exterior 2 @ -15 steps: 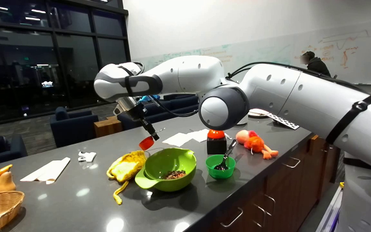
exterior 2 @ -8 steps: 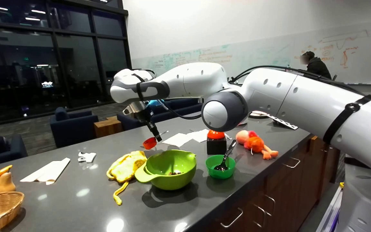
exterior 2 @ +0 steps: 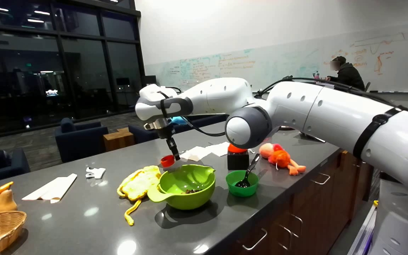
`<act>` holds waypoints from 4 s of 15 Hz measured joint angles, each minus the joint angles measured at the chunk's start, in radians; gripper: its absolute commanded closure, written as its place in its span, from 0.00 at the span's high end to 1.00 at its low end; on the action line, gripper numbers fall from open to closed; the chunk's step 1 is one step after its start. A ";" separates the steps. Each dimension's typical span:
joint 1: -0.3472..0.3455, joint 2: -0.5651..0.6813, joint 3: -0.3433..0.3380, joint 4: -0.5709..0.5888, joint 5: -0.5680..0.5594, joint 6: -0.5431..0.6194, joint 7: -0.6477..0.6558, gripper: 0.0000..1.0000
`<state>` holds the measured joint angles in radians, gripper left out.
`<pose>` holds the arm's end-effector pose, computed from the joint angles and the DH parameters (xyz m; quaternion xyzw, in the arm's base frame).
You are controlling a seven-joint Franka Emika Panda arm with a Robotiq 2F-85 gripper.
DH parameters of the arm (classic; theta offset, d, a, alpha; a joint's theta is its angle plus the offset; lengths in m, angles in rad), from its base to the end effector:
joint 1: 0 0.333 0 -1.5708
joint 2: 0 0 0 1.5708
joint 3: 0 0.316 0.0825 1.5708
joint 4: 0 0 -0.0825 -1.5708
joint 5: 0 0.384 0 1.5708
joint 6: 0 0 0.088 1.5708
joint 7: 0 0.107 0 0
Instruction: Empty the contents of the smaller measuring cup into the green bowl
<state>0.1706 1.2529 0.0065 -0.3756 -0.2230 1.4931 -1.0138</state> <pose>0.7796 0.1107 0.2984 0.8229 0.5537 -0.1055 0.0713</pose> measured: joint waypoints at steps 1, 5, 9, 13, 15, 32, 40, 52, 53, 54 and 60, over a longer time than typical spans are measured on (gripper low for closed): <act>-0.004 0.007 0.000 0.000 0.004 0.015 0.000 0.04; -0.016 0.031 0.000 0.000 0.018 0.066 -0.001 0.15; -0.021 0.041 0.001 0.000 0.019 0.082 -0.002 0.52; -0.019 0.041 0.001 0.000 0.019 0.079 -0.002 0.79; -0.016 0.041 0.001 0.000 0.019 0.075 -0.002 0.92; 0.006 -0.145 0.028 0.021 0.109 -0.194 0.328 1.00; 0.048 -0.161 0.041 0.010 0.139 -0.169 0.629 1.00; 0.045 -0.147 0.042 0.000 0.139 -0.159 0.630 1.00; 0.042 -0.138 0.043 0.000 0.140 -0.153 0.630 1.00; 0.039 -0.128 0.045 0.001 0.141 -0.144 0.629 1.00; 0.012 -0.082 0.071 0.001 0.186 -0.094 0.629 1.00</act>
<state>0.1826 1.1707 0.0771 -0.3748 -0.0374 1.3986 -0.3843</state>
